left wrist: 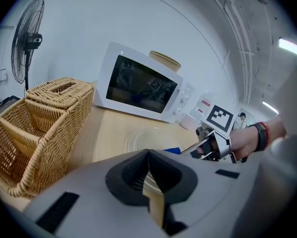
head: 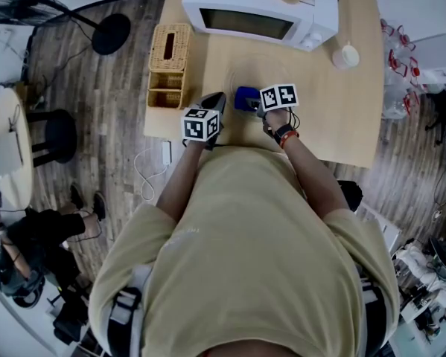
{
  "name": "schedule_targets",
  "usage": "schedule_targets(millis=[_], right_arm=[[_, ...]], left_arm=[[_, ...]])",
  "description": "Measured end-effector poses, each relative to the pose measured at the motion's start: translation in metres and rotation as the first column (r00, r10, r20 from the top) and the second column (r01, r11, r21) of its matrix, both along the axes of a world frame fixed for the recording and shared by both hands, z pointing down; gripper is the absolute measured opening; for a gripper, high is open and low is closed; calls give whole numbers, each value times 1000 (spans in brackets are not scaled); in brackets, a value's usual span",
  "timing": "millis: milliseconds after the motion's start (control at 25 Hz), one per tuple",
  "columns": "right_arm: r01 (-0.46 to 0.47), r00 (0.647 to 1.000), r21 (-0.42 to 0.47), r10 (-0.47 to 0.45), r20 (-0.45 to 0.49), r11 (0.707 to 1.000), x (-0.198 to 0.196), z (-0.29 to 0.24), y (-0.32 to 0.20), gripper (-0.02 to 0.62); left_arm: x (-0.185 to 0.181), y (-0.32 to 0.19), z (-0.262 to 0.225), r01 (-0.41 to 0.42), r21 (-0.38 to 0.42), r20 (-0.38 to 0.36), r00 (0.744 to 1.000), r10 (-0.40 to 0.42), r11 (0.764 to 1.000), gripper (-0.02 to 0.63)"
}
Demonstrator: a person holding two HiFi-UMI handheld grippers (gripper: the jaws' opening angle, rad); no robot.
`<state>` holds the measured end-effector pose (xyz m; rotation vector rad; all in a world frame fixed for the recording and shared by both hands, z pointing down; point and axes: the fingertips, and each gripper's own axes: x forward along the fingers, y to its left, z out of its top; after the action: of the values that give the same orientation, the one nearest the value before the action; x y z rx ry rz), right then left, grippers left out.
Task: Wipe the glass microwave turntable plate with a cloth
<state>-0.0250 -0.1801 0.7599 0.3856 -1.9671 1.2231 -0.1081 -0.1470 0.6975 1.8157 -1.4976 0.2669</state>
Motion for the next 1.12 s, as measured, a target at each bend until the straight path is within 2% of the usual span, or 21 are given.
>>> schedule_targets(millis=[280, 480, 1120], right_arm=[[-21, 1000, 1, 21, -1, 1000, 14, 1, -3, 147], [-42, 999, -9, 42, 2, 999, 23, 0, -4, 146], [-88, 996, -23, 88, -20, 996, 66, -1, -16, 146]], left_arm=[[10, -4, 0, -28, 4, -1, 1000, 28, 1000, 20], [13, -11, -6, -41, 33, 35, 999, 40, 999, 20], [49, -25, -8, -135, 51, 25, 991, 134, 990, 20]])
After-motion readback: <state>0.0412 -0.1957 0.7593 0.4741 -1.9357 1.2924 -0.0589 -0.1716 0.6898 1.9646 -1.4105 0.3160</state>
